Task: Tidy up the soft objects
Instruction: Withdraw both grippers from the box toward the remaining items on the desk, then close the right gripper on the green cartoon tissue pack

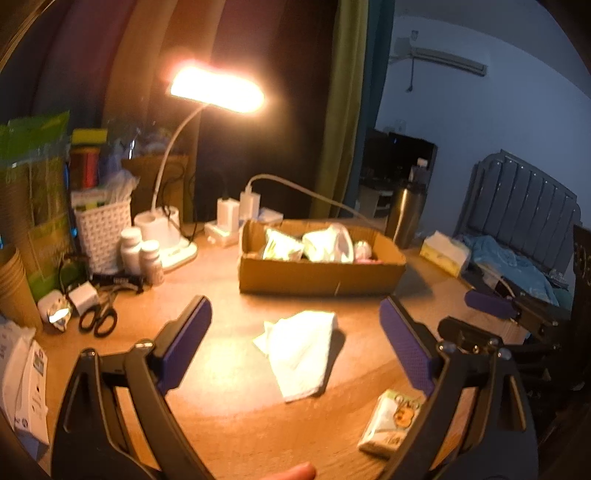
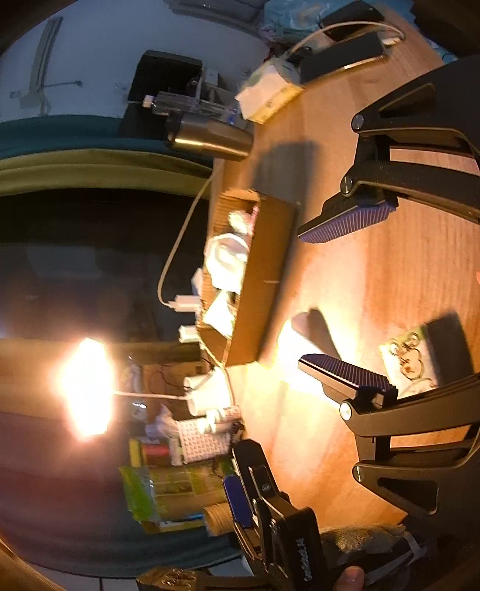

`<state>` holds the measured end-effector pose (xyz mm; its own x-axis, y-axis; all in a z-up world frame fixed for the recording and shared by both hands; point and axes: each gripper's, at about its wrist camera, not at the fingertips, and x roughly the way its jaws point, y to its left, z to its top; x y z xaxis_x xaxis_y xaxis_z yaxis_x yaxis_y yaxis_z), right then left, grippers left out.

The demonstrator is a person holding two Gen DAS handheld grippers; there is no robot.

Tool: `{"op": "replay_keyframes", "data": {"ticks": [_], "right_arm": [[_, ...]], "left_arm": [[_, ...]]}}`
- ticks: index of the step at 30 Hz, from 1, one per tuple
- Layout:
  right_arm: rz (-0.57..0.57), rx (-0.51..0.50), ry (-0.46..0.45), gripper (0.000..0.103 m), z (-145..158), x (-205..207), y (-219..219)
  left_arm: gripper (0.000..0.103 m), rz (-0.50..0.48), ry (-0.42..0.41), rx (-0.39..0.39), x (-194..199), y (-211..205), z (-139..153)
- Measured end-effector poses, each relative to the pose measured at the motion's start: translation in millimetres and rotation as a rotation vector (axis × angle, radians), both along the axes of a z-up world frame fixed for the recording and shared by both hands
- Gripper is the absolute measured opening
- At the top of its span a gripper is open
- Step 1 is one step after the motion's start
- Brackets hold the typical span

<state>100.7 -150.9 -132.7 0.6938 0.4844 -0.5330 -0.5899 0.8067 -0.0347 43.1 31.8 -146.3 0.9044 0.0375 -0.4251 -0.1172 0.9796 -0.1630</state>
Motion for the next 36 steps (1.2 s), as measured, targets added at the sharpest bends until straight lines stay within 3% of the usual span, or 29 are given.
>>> {"op": "replay_keyframes", "data": {"ticks": [3,18,24,26,36], "right_arm": [[0.035,-0.035,0.044,0.078,-14,-2,7],[0.249,-0.175,0.191,0.079,-69,-17,41],[0.196,-0.205,0.189,0.078,-78,-6,39],[0.184,-0.203,0.203,0.071,-78,2,37],[0.104,-0.181,0.217,0.070,-76,39,30]], "left_arm": [[0.093,0.008,0.022,-0.007,-3,0,-9],[0.093,0.038,0.087,-0.026,-5,12,-34],[0.093,0.031,0.100,-0.026,-1,13,-37],[0.093,0.027,0.106,-0.023,3,12,-38],[0.093,0.015,0.174,0.029,32,0,-45]]}}
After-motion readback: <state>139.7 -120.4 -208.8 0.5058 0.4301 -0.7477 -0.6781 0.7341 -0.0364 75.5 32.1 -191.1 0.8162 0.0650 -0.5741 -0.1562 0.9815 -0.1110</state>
